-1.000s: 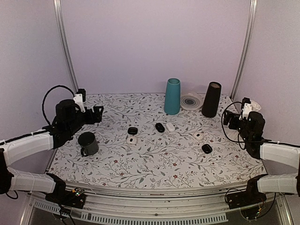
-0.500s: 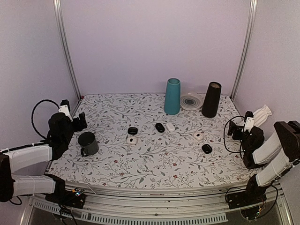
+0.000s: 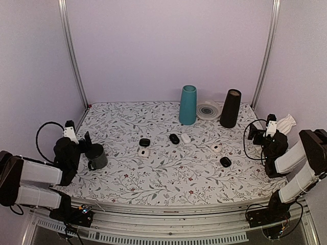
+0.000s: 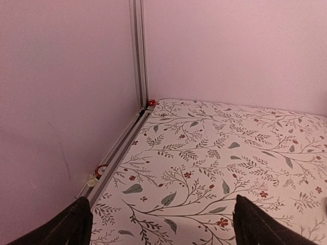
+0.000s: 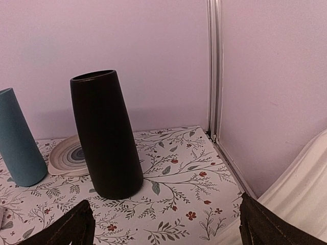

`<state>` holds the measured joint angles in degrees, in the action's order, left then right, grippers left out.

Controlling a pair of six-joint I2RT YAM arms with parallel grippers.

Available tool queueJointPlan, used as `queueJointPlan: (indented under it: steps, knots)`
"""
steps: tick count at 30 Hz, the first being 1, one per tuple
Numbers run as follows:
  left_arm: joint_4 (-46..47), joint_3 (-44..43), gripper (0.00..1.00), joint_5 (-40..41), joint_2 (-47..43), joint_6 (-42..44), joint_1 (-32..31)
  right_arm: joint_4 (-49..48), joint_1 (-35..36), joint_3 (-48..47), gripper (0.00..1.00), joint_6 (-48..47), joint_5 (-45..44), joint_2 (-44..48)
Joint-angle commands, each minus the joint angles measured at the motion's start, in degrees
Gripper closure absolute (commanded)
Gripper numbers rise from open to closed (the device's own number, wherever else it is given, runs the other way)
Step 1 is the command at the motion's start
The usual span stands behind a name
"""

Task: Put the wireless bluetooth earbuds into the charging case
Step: Reset both arms

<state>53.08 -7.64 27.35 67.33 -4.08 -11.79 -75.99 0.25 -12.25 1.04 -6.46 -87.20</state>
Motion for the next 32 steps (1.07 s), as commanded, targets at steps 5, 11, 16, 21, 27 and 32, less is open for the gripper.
queueJointPlan:
  steps: [5,11,16,21,27,32]
  knots:
    - [24.13,1.44,0.04,-5.39,8.76,7.97,2.29,0.77,-0.24,-0.58,0.01,0.01,-0.84,-0.47]
    - [39.67,3.41,0.04,-8.68,19.05,10.26,3.74,0.83,-0.23,-0.58,0.01,0.02,-0.83,-0.48]
    - [37.57,0.93,0.04,-10.27,22.22,10.56,3.96,0.83,-0.21,-0.58,0.01,-0.02,-0.75,-0.49]
    - [26.03,-4.57,0.04,-11.94,21.78,7.91,6.71,0.84,-0.25,-0.67,0.01,-0.07,-0.61,-0.52]
    - [26.89,-4.57,0.04,-11.18,22.33,7.51,6.88,0.9,-0.2,-0.67,0.01,-0.07,-0.64,-0.52]
    - [26.85,-4.5,0.04,-11.18,22.32,7.5,6.9,0.97,-0.25,-0.76,0.01,0.02,-0.66,-0.55]
